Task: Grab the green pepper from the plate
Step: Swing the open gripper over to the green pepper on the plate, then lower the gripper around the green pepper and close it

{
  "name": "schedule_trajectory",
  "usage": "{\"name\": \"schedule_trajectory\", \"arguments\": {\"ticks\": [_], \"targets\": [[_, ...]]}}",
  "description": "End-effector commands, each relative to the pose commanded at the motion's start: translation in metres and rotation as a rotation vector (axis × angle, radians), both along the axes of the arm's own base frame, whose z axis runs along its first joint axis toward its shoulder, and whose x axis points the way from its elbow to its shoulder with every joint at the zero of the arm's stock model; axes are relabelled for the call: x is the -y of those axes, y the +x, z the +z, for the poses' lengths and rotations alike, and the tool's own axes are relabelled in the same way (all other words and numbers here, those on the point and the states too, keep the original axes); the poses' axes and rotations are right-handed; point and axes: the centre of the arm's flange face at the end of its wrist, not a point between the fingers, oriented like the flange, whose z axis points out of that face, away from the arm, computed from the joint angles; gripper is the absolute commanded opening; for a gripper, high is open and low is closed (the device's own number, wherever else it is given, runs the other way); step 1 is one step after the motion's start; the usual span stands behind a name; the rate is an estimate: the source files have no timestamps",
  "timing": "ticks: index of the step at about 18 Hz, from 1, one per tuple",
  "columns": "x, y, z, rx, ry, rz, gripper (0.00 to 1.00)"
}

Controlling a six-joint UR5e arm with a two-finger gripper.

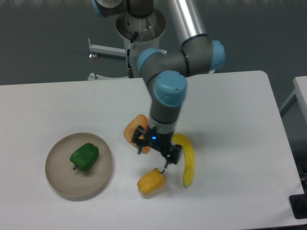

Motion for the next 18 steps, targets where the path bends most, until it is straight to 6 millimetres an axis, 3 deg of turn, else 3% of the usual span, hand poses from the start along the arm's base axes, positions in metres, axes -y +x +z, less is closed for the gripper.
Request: {"name": "schedule_trajectory", "arguments": {"ticks": [3,9,14,18], "targets": [[-0.007,0.031,-0.001,0.005,-0.003,-0.033,1.0],[-0.01,0.083,-0.021,0.014,-0.021,-0.084,1.0],[-0.009,0.103,-0.027,0.011,-0.022,-0.112,1.0],[-0.009,0.104,-0.035,0.013,-0.032,-0.122,1.0]]}}
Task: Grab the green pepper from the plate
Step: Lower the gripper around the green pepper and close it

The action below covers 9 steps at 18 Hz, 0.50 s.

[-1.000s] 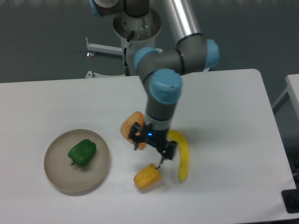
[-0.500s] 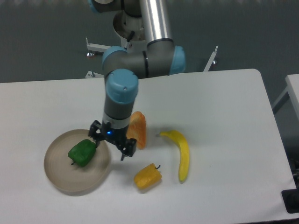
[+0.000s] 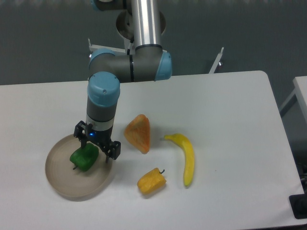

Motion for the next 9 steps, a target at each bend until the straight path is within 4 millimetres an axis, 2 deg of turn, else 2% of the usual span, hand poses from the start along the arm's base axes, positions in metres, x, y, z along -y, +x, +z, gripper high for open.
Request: {"name": "schedule_trajectory", "arguments": {"ticks": [9], "targets": [[-0.002,0.024,-0.007,0.002,-0.013,-0.032,1.0]]}}
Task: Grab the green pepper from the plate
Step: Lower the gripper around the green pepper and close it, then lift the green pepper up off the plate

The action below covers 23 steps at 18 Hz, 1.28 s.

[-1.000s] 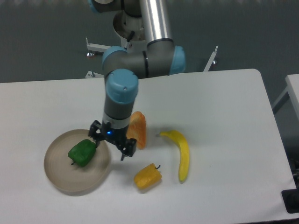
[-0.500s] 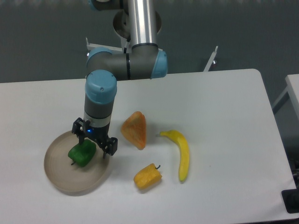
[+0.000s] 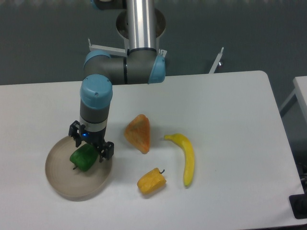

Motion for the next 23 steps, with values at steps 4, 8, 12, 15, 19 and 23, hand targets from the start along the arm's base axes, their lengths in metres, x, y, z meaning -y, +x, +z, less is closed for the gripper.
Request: {"name": "schedule_trajectory", "arguments": {"ticks": [4,8,12,15,19,23], "targets": [[-0.002,0.006,-0.009,0.005,-0.014,-0.005,1.0],[-0.001,0.014,-0.012,0.006,-0.021,-0.012,1.0],[-0.002,0.02,-0.019,0.004,-0.034,-0.021,1.0],[-0.002,0.021,-0.022,0.001,-0.039,-0.018,1.0],[-0.002,0.021,-0.023,0.002,-0.041,-0.017,0.84],[-0.002,0.021,-0.023,0.001,-0.04,-0.023,0.47]]}}
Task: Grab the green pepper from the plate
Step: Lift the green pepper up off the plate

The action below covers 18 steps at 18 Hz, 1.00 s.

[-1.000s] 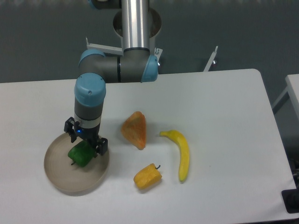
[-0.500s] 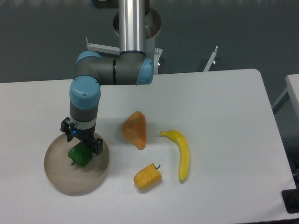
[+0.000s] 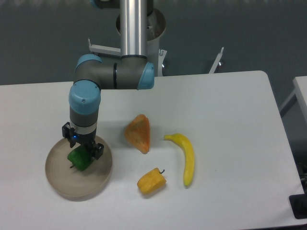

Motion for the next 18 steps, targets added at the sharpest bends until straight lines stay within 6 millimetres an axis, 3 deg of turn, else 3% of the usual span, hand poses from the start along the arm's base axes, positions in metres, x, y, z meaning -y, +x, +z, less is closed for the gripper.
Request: {"name": "schedule_trajectory", "arguments": {"ticks": [2,7,11,16,18], "targets": [[0.0,0.0,0.001,-0.001,0.002,-0.002,0.39],[-0.001,-0.001,0.008,-0.003,0.013,-0.003,0.37],[0.002,-0.011,0.034,-0.02,0.049,-0.02,0.36],[0.026,-0.077,0.071,-0.039,0.024,-0.073,0.34],[0.038,-0.117,0.078,-0.038,0.003,-0.093,0.34]]}}
